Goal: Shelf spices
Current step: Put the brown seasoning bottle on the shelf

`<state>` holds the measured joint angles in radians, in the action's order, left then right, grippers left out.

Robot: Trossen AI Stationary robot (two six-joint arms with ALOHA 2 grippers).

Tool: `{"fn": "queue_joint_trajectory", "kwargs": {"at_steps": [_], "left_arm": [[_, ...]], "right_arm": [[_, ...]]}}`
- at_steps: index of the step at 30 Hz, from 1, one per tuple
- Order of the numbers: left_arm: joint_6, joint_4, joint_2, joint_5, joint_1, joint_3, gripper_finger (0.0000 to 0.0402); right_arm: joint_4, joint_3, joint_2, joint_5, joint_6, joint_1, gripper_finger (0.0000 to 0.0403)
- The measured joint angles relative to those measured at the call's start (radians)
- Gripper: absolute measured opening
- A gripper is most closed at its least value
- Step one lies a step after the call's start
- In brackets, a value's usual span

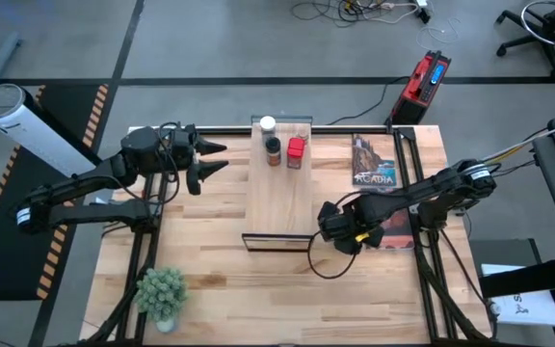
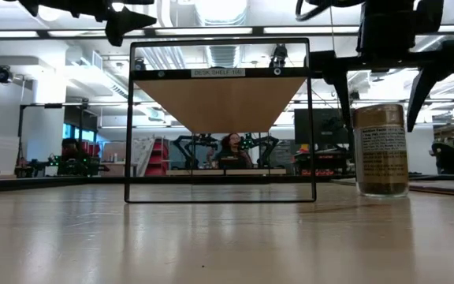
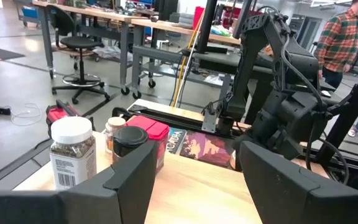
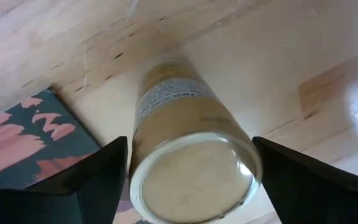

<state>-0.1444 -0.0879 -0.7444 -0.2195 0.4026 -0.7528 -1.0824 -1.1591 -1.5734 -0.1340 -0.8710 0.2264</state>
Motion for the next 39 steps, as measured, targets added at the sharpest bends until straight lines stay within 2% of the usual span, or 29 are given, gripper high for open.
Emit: {"fn": "queue_joint_trajectory", "kwargs": {"at_steps": [7,16,25,39], "left_arm": [[0.003,-0.003,0.000,0.000,0.000,0.000,0.0220],[0.001,-0.006,0.000,0.000,0.000,0.000,0.0220],[0.000,-0.006,0.000,0.000,0.000,0.000,0.0219],[-0.007,-0.005,0.001,-0.001,0.000,0.000,0.0220]], "right_arm": [[0.008,0.001,0.000,0.057,0.029,-0.005,0.0256],[0.019,0.001,0.000,0.059,0.047,-0.005,0.0264],[0.018,0.003,0.008,0.059,0.098,-0.005,0.0255],[-0.001,-0.058,0.119,0.055,0.153,-0.038,0.0255]]}}
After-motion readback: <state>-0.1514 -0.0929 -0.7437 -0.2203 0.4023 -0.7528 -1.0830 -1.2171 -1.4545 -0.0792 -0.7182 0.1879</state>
